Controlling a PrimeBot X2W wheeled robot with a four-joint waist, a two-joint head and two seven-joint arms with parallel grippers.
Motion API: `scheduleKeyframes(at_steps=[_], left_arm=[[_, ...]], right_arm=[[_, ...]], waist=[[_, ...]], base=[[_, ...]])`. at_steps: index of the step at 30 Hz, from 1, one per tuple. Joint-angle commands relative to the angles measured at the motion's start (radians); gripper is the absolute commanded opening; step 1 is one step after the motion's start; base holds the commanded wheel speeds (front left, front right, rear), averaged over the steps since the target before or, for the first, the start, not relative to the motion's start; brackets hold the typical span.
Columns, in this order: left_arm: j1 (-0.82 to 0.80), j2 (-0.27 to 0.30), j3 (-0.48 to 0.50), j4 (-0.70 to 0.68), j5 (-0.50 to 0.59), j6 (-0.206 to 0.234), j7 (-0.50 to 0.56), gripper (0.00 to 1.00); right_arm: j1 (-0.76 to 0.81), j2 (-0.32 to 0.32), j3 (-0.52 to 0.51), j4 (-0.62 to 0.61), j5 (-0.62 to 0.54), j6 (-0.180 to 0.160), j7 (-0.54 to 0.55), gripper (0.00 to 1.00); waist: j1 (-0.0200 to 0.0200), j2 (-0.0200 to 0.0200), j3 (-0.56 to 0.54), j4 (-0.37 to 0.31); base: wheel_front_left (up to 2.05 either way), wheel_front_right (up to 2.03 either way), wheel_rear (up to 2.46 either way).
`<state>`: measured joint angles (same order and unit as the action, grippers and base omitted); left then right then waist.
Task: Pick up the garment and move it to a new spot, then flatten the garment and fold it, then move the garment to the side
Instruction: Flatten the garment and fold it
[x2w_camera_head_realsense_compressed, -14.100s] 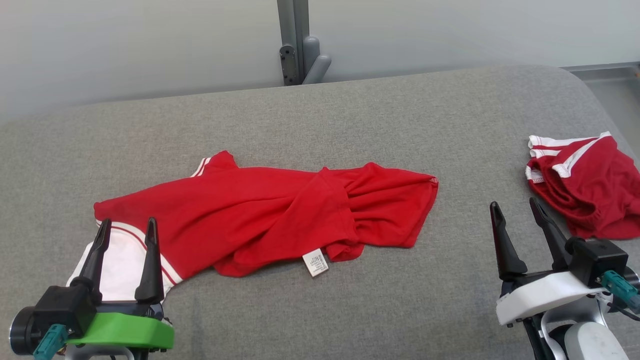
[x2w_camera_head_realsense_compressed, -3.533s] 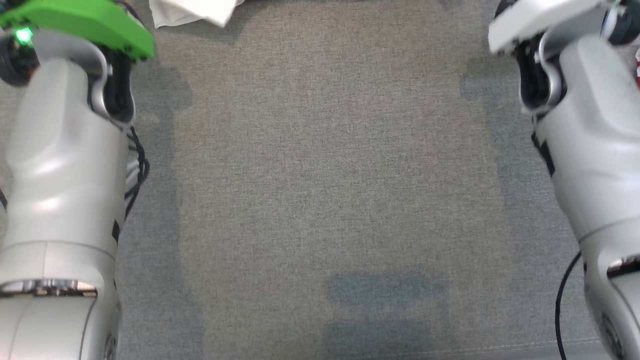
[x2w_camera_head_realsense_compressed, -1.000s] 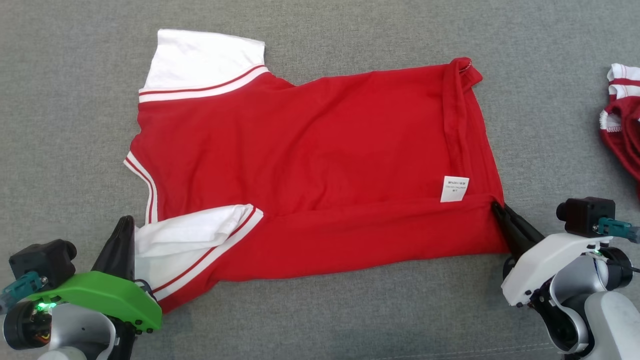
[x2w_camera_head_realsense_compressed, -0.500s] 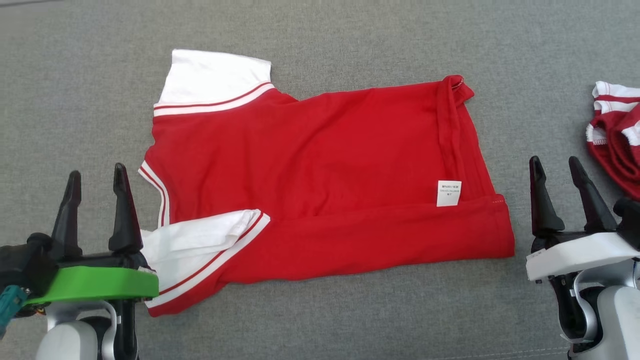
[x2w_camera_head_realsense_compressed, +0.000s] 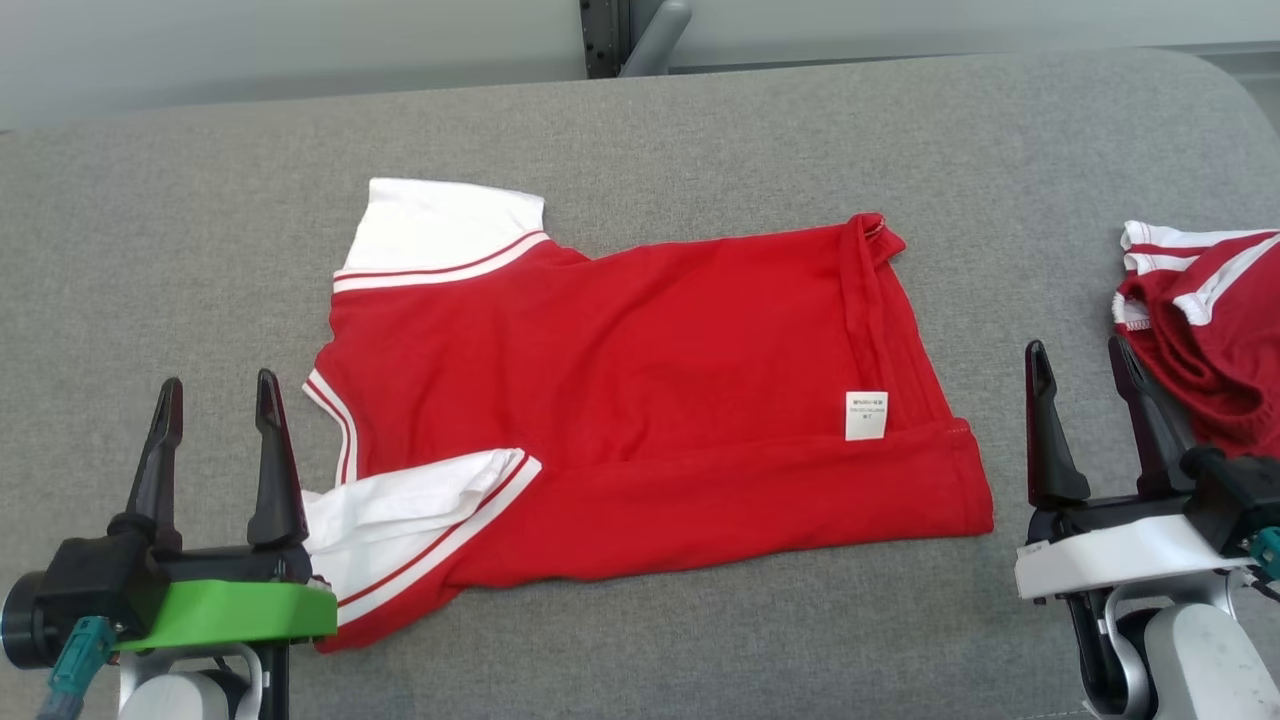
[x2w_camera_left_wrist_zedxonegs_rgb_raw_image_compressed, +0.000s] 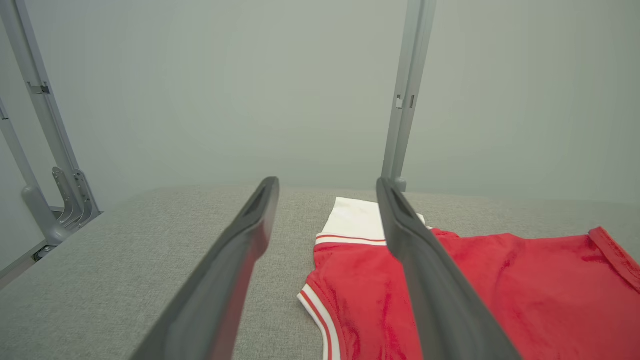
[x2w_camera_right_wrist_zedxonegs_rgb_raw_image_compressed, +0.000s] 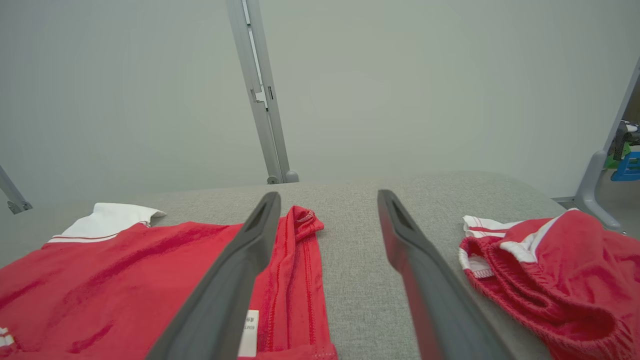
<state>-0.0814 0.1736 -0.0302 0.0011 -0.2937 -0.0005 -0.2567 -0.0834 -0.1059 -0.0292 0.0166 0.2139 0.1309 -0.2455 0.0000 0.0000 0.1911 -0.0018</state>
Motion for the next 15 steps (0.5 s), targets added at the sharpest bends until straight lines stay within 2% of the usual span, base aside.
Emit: scheduleKeyframes(at_steps=[1,15], left_arm=[[0.015,-0.003,0.004,0.003,0.01,0.001,-0.005,1.0],[0.04,-0.02,0.011,0.047,0.02,-0.01,-0.009,1.0]], right_arm=[[0.012,0.001,0.002,0.007,-0.006,0.0,-0.006,1.0],[0.035,-0.007,0.006,0.051,0.008,0.0,-0.009,1.0]], waist=[[0.0,0.0,-0.022,-0.005],[0.0,0.0,-0.052,0.018]], base=[[0.0,0.0,0.0],[0.0,0.0,0.0]])
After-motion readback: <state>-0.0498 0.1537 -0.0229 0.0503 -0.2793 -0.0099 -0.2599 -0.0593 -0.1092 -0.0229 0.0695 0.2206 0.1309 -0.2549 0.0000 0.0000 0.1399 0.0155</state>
